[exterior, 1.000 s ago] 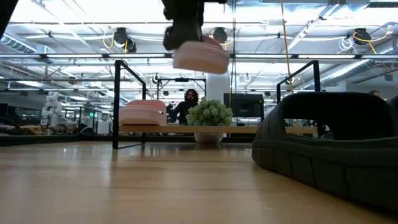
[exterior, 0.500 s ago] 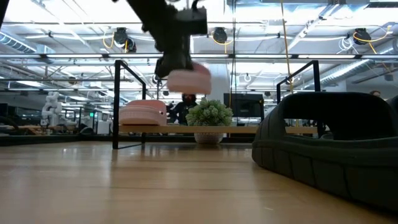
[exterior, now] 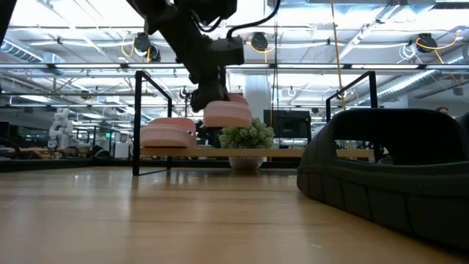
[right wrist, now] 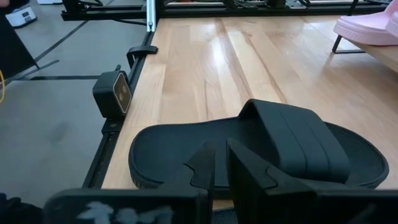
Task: Pick and place slides into the shelf
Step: Put the pink slipper on the shelf
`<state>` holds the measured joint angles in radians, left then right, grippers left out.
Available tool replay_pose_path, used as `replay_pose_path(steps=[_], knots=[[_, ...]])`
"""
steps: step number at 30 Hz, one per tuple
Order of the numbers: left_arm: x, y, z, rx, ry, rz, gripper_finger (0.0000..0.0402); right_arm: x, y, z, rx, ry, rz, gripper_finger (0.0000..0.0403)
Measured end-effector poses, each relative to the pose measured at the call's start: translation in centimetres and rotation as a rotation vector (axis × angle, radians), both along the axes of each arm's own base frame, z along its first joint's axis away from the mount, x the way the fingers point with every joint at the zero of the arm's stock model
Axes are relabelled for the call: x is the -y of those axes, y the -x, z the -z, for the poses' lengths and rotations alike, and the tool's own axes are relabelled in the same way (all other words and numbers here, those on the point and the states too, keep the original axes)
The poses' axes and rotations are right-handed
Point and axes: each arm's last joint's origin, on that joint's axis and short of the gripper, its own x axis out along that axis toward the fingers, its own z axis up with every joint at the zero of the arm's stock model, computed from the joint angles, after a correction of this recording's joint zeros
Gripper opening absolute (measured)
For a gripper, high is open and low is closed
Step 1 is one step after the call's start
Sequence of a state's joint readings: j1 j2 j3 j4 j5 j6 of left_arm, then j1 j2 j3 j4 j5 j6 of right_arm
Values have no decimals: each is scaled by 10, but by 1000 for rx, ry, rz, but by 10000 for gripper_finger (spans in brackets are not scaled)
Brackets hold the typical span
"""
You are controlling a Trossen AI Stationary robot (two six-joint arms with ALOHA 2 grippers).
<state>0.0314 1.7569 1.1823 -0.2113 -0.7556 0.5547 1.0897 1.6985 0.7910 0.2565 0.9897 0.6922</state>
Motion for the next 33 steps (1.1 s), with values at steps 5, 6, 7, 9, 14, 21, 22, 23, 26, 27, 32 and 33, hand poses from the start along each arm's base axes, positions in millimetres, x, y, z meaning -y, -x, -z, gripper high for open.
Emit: replay_pose_path(steps=[5,6,7,9,14,21,22,23,26,27,32,33], knots=[[-6,4,7,-14,20,-12,0,0,0,0,0,1,0,29],[-7,3,7,-12,29,-7,0,0,0,0,0,2,-1,29],[-8,3,7,-10,35,-6,0,0,0,0,0,4,-2,29],[-10,4,8,-12,38,-11,0,0,0,0,0,4,-2,29],[-13,4,9,-22,40,-19,0,0,0,0,0,0,0,29],[-13,8,13,-49,69,-39,0,0,0,0,0,-1,0,29],[-13,8,13,-51,69,-40,0,0,0,0,0,-1,0,29],[-13,8,13,-52,70,-39,0,0,0,0,0,0,0,29],[-13,8,13,-49,85,-32,0,0,0,0,0,-1,0,29],[-13,8,14,-48,94,-27,0,0,0,0,0,-2,1,29],[-12,11,20,-54,106,-31,0,0,0,0,0,-1,0,29],[-12,13,23,-56,108,-33,0,0,0,0,0,-1,0,29]])
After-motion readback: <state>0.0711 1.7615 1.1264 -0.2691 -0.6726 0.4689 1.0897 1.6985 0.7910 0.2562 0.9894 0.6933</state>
